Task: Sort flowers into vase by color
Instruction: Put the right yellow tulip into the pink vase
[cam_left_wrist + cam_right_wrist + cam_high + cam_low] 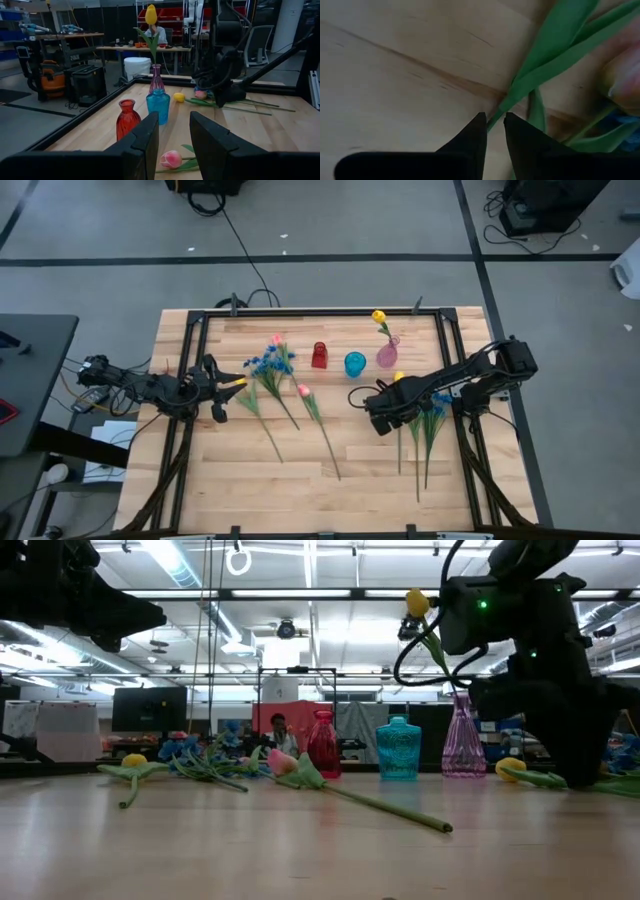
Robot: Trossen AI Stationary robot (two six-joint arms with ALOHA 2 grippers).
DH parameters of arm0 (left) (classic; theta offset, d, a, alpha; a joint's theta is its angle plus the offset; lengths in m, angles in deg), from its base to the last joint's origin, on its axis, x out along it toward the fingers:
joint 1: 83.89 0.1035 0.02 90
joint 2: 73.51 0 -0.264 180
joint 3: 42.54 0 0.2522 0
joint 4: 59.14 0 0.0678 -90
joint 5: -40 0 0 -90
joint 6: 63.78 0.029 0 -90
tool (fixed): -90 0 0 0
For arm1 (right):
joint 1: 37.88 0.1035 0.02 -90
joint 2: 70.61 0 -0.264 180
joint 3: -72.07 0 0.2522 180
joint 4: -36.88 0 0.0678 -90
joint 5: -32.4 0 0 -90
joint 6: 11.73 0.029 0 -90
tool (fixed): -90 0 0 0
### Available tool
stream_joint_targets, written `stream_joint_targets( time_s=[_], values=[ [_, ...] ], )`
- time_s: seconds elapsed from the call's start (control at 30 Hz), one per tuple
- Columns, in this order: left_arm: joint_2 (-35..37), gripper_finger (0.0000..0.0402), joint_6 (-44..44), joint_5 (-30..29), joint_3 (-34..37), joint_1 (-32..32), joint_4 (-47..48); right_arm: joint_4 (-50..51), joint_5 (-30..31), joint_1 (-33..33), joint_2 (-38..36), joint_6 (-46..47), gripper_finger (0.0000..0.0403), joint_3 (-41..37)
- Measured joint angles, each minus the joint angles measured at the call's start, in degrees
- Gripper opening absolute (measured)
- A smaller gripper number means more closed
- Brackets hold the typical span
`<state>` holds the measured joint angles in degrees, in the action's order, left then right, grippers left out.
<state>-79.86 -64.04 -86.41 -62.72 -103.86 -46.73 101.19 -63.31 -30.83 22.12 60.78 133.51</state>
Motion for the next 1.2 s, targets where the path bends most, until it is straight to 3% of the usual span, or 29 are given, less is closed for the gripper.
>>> stream_joint_targets(
  time_s=[0.27, 0.47, 0.7, 1.0, 1.2],
  values=[
    [0.0, 0.0115, -0.25, 0.0, 0.0, -0.01, -0.02, -2.56, -0.94, -0.85, -0.32, 0.63, 0.0077, -1.95],
    [0.0, 0.0115, -0.43, 0.0, 0.0, 0.0, 0.0, -2.58, -1.19, -0.87, -0.28, -0.32, 0.0012, -1.99],
    [0.0, 0.0115, -0.43, 0.0, 0.0, -0.01, 0.02, 2.73, -1.89, -0.27, -3.62, 0.26, 0.0006, -1.62],
    [0.01, 0.0115, -0.43, 0.0, 0.0, -0.02, 0.02, 22.47, 10.36, 2.58, -19.19, 12.94, 0.0005, 3.63],
    [0.0, 0.0115, -0.45, 0.0, 0.0, -0.02, 0.02, 24.99, 23.64, 0.91, -25.48, 12.49, 0.0005, 4.04]
  ],
)
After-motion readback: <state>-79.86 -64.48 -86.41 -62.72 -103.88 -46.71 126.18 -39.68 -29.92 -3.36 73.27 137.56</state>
